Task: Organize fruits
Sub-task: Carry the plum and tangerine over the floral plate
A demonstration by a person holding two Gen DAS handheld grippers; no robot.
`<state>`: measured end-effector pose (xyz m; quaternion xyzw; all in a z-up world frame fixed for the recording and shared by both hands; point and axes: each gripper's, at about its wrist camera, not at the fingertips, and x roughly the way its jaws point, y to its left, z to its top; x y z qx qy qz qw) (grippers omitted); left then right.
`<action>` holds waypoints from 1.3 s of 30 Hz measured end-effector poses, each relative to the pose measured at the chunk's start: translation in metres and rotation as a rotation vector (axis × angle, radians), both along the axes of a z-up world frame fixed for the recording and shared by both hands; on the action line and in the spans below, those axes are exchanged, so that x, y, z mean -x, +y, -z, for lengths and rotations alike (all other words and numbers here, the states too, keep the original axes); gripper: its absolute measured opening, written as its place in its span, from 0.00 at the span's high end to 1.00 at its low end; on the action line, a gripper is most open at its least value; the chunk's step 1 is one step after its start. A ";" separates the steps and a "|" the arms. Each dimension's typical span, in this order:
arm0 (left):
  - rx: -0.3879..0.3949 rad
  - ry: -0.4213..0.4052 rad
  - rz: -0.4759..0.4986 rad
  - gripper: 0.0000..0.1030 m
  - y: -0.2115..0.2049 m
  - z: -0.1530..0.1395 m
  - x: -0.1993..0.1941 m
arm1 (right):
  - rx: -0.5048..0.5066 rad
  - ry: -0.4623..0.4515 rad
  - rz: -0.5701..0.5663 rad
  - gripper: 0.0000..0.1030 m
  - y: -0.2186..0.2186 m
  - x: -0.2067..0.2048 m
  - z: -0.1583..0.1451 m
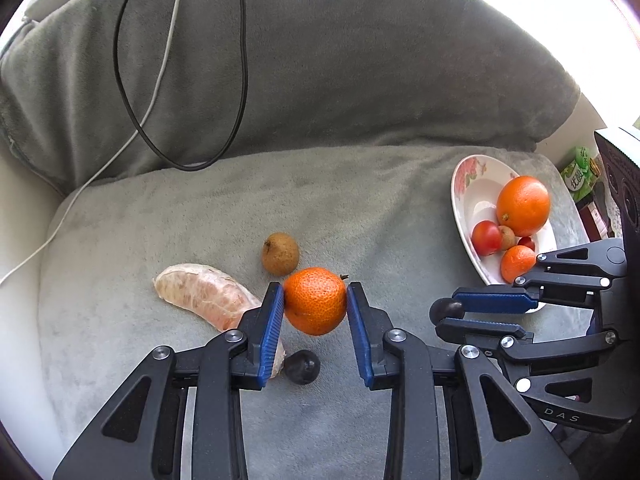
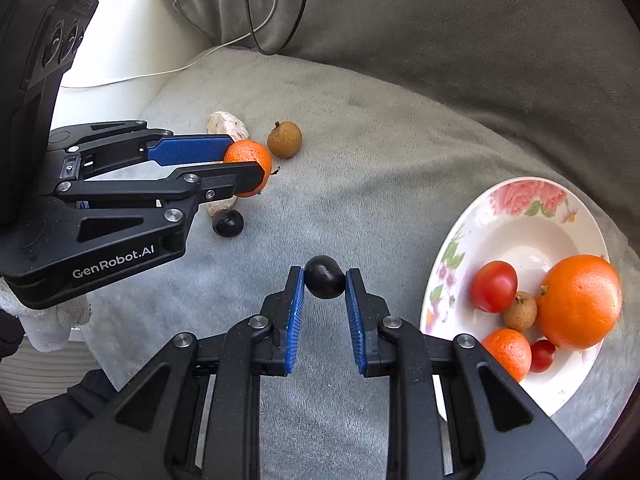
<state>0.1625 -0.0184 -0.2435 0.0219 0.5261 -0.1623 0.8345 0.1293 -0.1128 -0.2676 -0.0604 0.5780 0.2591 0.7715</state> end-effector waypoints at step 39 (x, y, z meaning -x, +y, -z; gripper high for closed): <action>0.101 -0.005 0.154 0.70 -0.120 -0.028 -0.023 | -0.021 -0.040 0.334 0.79 -0.156 0.028 -0.032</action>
